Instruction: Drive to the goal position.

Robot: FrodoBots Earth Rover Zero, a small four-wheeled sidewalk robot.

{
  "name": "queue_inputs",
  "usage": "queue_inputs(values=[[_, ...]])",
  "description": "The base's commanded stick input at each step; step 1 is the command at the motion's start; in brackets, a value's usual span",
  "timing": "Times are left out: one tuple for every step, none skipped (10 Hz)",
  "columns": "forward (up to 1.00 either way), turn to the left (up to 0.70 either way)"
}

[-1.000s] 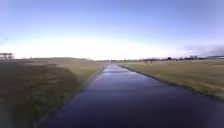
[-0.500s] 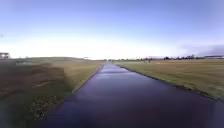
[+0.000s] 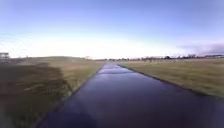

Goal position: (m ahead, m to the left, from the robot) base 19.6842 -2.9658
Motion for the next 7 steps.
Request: queue_inputs(values=[[1.0,0.32],[1.0,0.08],[1.0,0.01],[1.0,0.0],[1.0,0.0],[1.0,0.0],[1.0,0.0]])
